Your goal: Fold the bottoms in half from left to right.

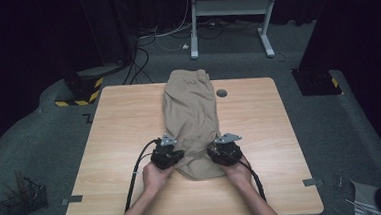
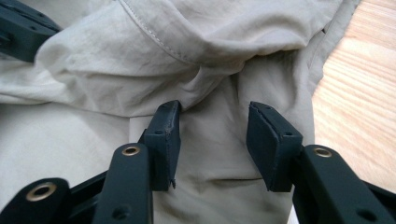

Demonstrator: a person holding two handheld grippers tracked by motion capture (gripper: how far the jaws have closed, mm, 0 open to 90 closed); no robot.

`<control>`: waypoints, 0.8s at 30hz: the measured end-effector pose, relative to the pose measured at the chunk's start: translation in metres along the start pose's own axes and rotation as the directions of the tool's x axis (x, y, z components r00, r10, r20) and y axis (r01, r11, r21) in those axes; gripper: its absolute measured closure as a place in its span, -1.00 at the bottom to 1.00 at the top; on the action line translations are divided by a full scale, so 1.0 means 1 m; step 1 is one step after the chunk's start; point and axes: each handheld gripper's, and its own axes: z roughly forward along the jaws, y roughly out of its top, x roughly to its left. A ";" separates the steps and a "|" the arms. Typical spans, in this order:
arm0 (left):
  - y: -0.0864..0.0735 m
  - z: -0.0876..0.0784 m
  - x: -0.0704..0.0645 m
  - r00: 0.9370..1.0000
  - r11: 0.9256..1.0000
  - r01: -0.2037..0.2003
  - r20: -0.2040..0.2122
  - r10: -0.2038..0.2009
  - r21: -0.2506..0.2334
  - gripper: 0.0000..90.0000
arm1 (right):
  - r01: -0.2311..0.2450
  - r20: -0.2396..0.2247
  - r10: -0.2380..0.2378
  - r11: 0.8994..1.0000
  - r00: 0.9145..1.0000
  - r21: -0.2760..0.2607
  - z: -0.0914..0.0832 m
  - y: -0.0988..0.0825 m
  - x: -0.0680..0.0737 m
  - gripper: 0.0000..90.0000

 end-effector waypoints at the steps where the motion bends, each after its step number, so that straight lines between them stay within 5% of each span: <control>1: -0.001 -0.004 -0.003 1.000 1.000 -0.014 0.000 0.014 -0.005 0.92 | -0.006 0.004 0.006 1.000 1.000 0.004 0.000 0.001 0.001 0.16; 9: -0.001 -0.029 -0.030 0.993 0.993 -0.117 0.029 0.118 -0.030 0.85 | -0.072 -0.014 0.072 0.997 0.997 -0.013 -0.036 -0.009 0.001 -0.03; 15: -0.003 -0.016 -0.035 0.993 0.994 -0.106 0.053 0.106 -0.008 0.86 | -0.080 -0.041 0.078 0.995 0.996 -0.067 -0.058 -0.001 0.002 -0.04; 24: -0.008 -0.012 -0.035 0.993 0.994 -0.107 0.054 0.106 0.014 0.83 | -0.052 -0.106 0.042 0.994 0.994 -0.100 -0.052 0.015 0.017 -0.03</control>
